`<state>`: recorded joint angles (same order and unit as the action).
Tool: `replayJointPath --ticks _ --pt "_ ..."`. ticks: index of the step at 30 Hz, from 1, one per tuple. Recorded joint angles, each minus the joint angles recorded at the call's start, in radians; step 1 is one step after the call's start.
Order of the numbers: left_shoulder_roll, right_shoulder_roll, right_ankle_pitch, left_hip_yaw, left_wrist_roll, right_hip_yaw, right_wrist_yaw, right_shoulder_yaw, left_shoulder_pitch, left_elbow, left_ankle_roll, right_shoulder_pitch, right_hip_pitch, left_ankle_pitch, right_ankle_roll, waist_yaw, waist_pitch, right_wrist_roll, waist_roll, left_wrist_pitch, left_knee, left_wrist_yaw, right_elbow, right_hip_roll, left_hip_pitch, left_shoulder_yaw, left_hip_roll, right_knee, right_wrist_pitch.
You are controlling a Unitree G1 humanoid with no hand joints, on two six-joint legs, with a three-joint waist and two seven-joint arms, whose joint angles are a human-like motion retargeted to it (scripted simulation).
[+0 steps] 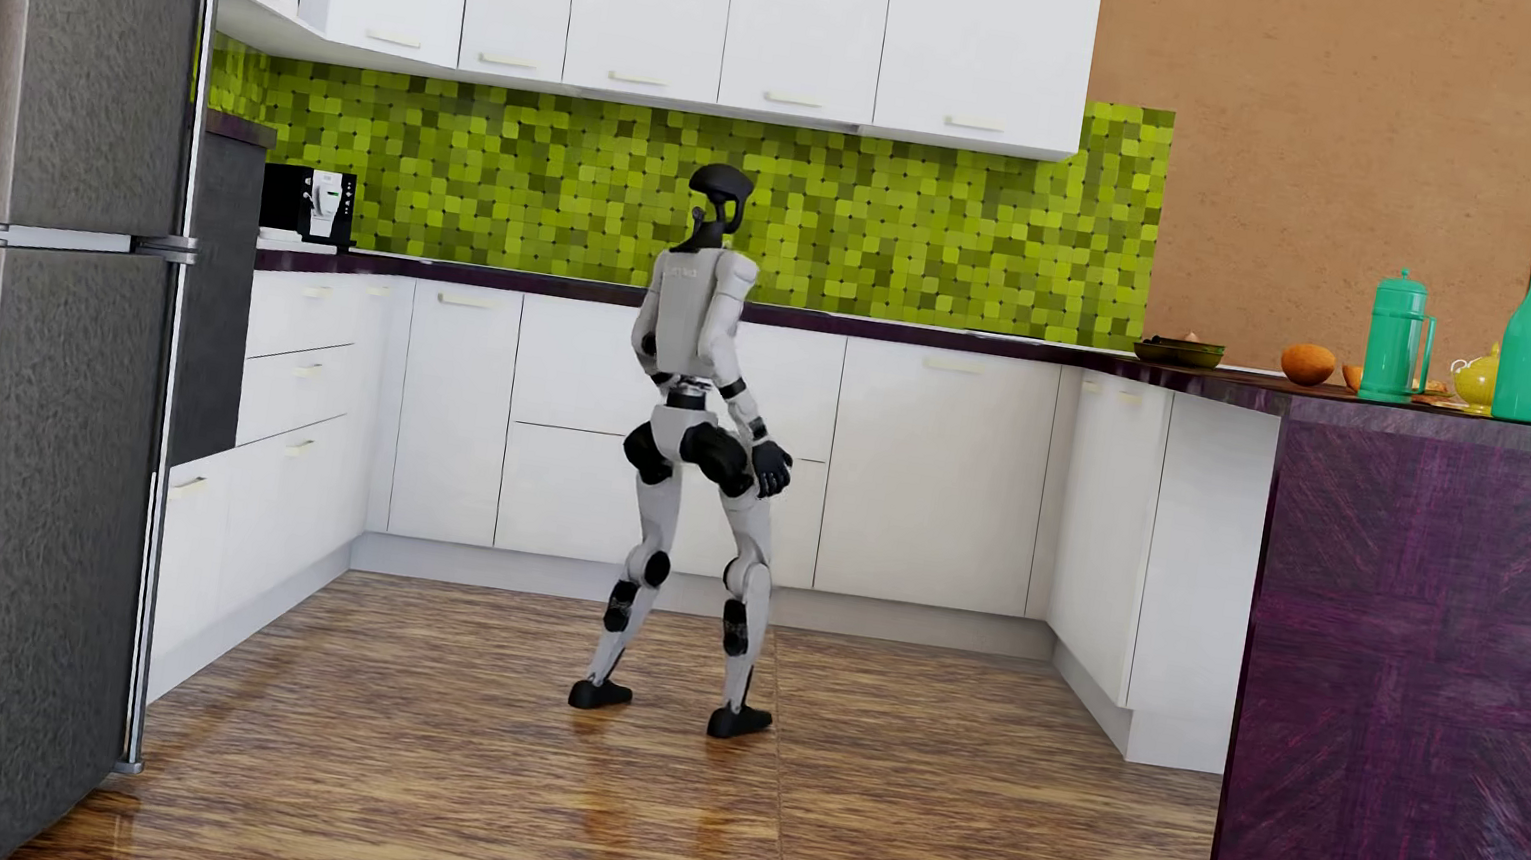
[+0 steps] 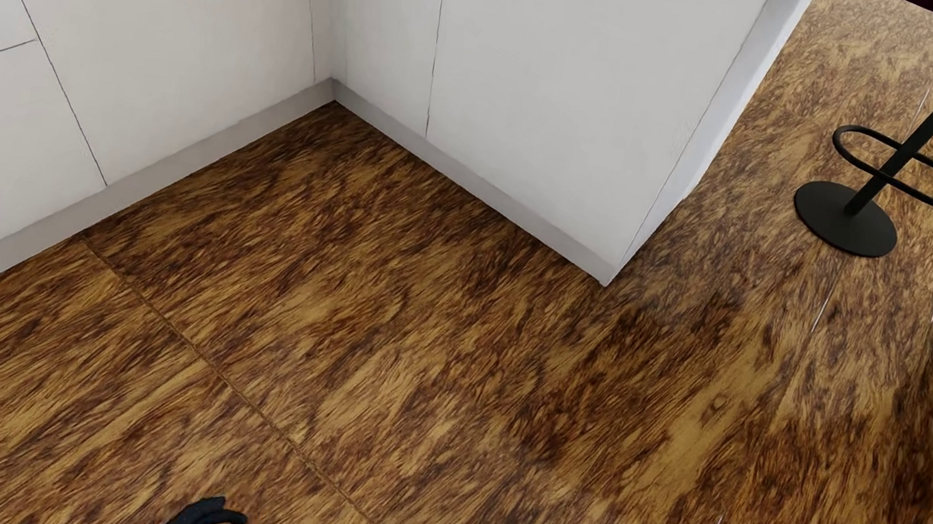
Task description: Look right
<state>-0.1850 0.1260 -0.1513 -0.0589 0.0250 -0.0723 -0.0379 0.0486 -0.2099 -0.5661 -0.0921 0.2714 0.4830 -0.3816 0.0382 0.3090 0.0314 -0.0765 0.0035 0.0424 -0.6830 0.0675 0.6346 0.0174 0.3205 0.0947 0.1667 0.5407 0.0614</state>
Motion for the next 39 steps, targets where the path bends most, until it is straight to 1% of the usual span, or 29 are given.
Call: replayJointPath --ticks 1,3,4,5,7,8,10,11,12,14,15,16,17,19,21,23,24,25,27,28,29,30,31,32,33,34,36,38,39 --pt "-0.032 -0.002 -0.032 -0.004 -0.013 0.007 0.003 0.007 0.014 -0.017 0.0 0.011 0.004 0.012 -0.003 0.016 -0.003 -0.011 -0.004 0.017 0.02 0.011 0.001 0.0 -0.002 -0.022 0.004 -0.008 -0.007" --pt "-0.05 0.028 -0.199 -0.032 -0.029 0.061 0.037 -0.014 0.069 -0.03 -0.001 -0.002 0.032 0.018 -0.152 -0.004 0.004 0.005 -0.037 0.038 0.037 0.031 0.024 -0.037 -0.027 -0.045 0.005 0.09 0.016" --pt "-0.046 0.023 -0.248 -0.041 -0.029 0.082 0.048 -0.025 0.076 -0.031 -0.007 -0.015 0.051 -0.01 -0.163 -0.029 0.004 0.041 -0.055 0.031 -0.008 0.031 0.014 -0.054 -0.021 -0.055 0.014 0.16 0.037" --pt "-0.022 0.034 -0.214 -0.043 -0.022 0.079 0.054 -0.008 0.069 -0.009 -0.012 -0.029 0.065 -0.044 0.051 -0.059 -0.001 0.084 -0.065 0.033 -0.066 0.02 0.019 -0.068 -0.005 -0.046 0.022 0.192 0.049" --pt "0.025 0.003 0.016 -0.02 0.006 0.044 0.061 0.013 0.009 0.029 -0.014 -0.032 0.067 -0.061 0.007 -0.082 -0.025 0.104 -0.053 0.023 -0.132 -0.021 0.006 -0.039 0.027 0.0 0.016 0.121 0.052" --pt "0.017 -0.031 0.036 0.041 0.018 0.018 0.043 -0.01 0.004 0.022 0.008 0.004 0.073 -0.063 0.006 -0.081 -0.028 0.079 -0.028 0.031 -0.136 -0.036 -0.028 -0.011 0.038 0.026 -0.008 0.091 0.031" --pt "-0.045 0.008 -0.213 0.027 0.018 0.056 -0.009 -0.01 0.059 -0.057 -0.051 0.02 0.093 -0.069 -0.037 -0.028 -0.012 -0.021 -0.025 0.07 -0.053 -0.03 -0.004 -0.021 -0.018 -0.045 -0.002 0.215 -0.072" --pt "-0.053 0.042 -0.312 0.014 0.013 0.073 -0.016 0.0 0.088 -0.033 -0.022 0.012 0.085 -0.095 -0.095 -0.047 -0.007 -0.043 -0.036 0.085 -0.088 -0.033 0.021 -0.05 -0.01 -0.067 -0.006 0.3 -0.1" --pt "-0.004 0.062 -0.19 0.022 0.007 0.063 -0.01 0.001 0.109 -0.016 -0.025 -0.01 0.09 -0.104 0.028 -0.094 0.005 -0.044 -0.025 0.07 -0.171 -0.05 0.044 -0.05 0.024 -0.054 -0.002 0.283 -0.107" --pt "0.027 0.017 -0.059 0.09 0.0 0.02 0.03 -0.022 0.084 -0.022 -0.011 -0.019 0.103 -0.01 0.004 -0.157 0.013 -0.049 0.009 -0.004 -0.342 -0.069 0.042 -0.013 0.136 0.0 -0.038 0.223 -0.09" --pt "0.028 0.013 -0.058 0.113 0.015 0.013 0.036 -0.012 0.065 -0.037 0.01 -0.012 0.107 -0.035 0.004 -0.152 0.01 -0.055 0.034 -0.012 -0.234 -0.056 0.038 -0.002 0.139 -0.029 -0.048 0.197 -0.086" --pt "0.01 -0.019 -0.084 0.101 0.023 0.004 0.023 -0.05 0.029 -0.051 -0.02 -0.012 0.11 -0.054 -0.018 -0.12 0.011 -0.046 0.041 -0.016 -0.134 -0.042 0.016 0.005 0.111 -0.049 -0.04 0.191 -0.079" --pt "-0.022 -0.016 -0.131 0.063 0.02 0.002 -0.006 -0.015 -0.003 -0.035 -0.046 -0.018 0.112 -0.042 0.007 -0.069 0.011 -0.018 0.022 0.007 -0.104 -0.033 0.005 -0.012 0.088 -0.043 -0.033 0.198 -0.068" --pt "-0.012 0.02 -0.046 0.035 -0.009 0.0 -0.01 0.001 0.023 -0.002 -0.007 -0.005 0.08 -0.031 0.0 -0.035 0.011 0.021 0.011 0.045 -0.067 -0.043 0.02 -0.019 0.056 -0.02 -0.031 0.128 -0.021" --pt "-0.02 0.0 -0.031 0.012 -0.036 -0.01 0.022 -0.016 0.041 -0.009 -0.007 0.015 0.072 -0.017 0.012 -0.002 -0.007 0.013 -0.006 0.02 -0.031 -0.058 0.028 -0.011 0.042 -0.009 -0.02 0.083 0.044" --pt "-0.01 0.005 -0.184 -0.012 -0.027 0.04 0.021 0.014 0.09 -0.066 -0.008 0.008 0.069 -0.022 -0.09 0.007 0.003 0.007 -0.036 0.005 -0.018 -0.056 0.003 -0.037 0.01 -0.03 -0.007 0.16 0.1" --pt "0.002 0.034 -0.179 -0.009 -0.018 0.048 0.034 0.013 0.106 -0.034 -0.011 0.001 0.084 -0.04 -0.009 -0.047 0.008 0.019 -0.057 0.007 -0.078 -0.052 0.025 -0.062 0.028 -0.024 -0.012 0.201 0.101" --pt "0.003 0.065 -0.058 0.011 -0.013 0.043 0.051 0.011 0.11 -0.01 -0.013 -0.024 0.078 -0.036 0.021 -0.091 0.026 0.036 -0.072 0.003 -0.196 -0.047 0.057 -0.07 0.069 -0.021 -0.019 0.198 0.091" --pt "0.008 0.051 -0.014 0.094 0.013 0.013 0.065 0.005 0.082 -0.012 0.002 -0.015 0.07 0.051 0.022 -0.142 0.04 0.056 -0.046 0.024 -0.338 -0.038 0.038 -0.04 0.143 -0.03 -0.05 0.164 0.032" --pt "0.009 0.027 0.004 0.122 0.034 0.004 0.067 -0.001 0.065 -0.011 0.02 0.025 0.059 0.008 0.029 -0.148 0.029 0.049 -0.015 0.05 -0.253 -0.026 0.045 -0.025 0.122 -0.051 -0.066 0.124 -0.015" --pt "-0.022 0.014 -0.026 0.114 0.043 -0.003 0.048 -0.027 0.039 -0.052 -0.001 0.052 0.06 -0.048 0.004 -0.13 0.016 0.029 0.008 0.046 -0.115 -0.012 0.022 -0.012 0.072 -0.062 -0.058 0.12 -0.062" --pt "-0.053 0.012 -0.133 0.089 0.032 0.002 0.022 0.001 0.018 -0.069 -0.046 0.028 0.069 -0.04 -0.08 -0.085 0.015 0.023 -0.009 0.053 -0.1 -0.008 0.023 -0.026 0.052 -0.068 -0.057 0.173 -0.08" --pt "-0.063 0.007 -0.225 0.056 0.015 0.034 0.014 -0.013 0.026 -0.072 -0.032 0.006 0.084 -0.035 -0.155 -0.069 0.006 0.02 -0.019 0.071 -0.092 -0.013 -0.003 -0.042 0.041 -0.058 -0.043 0.245 -0.079" --pt "-0.04 0.027 -0.276 0.038 -0.004 0.065 0.019 0.0 0.054 -0.058 0.018 0.006 0.08 -0.043 -0.181 -0.088 -0.016 0.027 -0.034 0.085 -0.101 -0.03 -0.014 -0.065 0.04 -0.049 -0.046 0.322 -0.079" --pt "-0.004 0.054 -0.253 0.038 -0.023 0.058 0.033 -0.001 0.082 -0.041 -0.01 -0.029 0.055 -0.063 -0.01 -0.113 -0.021 0.033 -0.039 0.073 -0.136 -0.055 0.016 -0.075 0.047 -0.039 -0.041 0.305 -0.07" --pt "0.003 0.056 -0.127 0.045 -0.045 0.047 0.047 -0.005 0.066 0.004 -0.011 -0.056 0.053 -0.078 0.005 -0.127 -0.028 0.031 -0.043 0.045 -0.169 -0.079 0.024 -0.062 0.057 -0.011 -0.036 0.278 -0.057" --pt "0.013 0.023 -0.084 0.086 -0.062 0.02 0.07 -0.017 0.049 0.015 -0.012 -0.031 0.055 -0.054 0.007 -0.135 -0.031 0.006 -0.012 -0.003 -0.204 -0.097 0.018 -0.019 0.078 -0.008 -0.036 0.23 -0.052" --pt "-0.01 -0.021 -0.091 0.075 -0.039 0.004 0.077 -0.036 0.038 -0.022 -0.018 0.007 0.052 -0.043 -0.001 -0.055 -0.032 -0.045 0.016 -0.003 -0.078 -0.089 0.006 -0.007 0.03 -0.021 -0.034 0.162 -0.063" --pt "-0.021 -0.008 -0.207 0.053 -0.03 0.032 0.064 -0.016 0.061 -0.027 -0.019 0.026 0.062 -0.026 -0.081 -0.034 -0.023 -0.065 0.008 0.007 -0.047 -0.077 -0.01 -0.031 0.009 -0.02 -0.032 0.203 -0.072"
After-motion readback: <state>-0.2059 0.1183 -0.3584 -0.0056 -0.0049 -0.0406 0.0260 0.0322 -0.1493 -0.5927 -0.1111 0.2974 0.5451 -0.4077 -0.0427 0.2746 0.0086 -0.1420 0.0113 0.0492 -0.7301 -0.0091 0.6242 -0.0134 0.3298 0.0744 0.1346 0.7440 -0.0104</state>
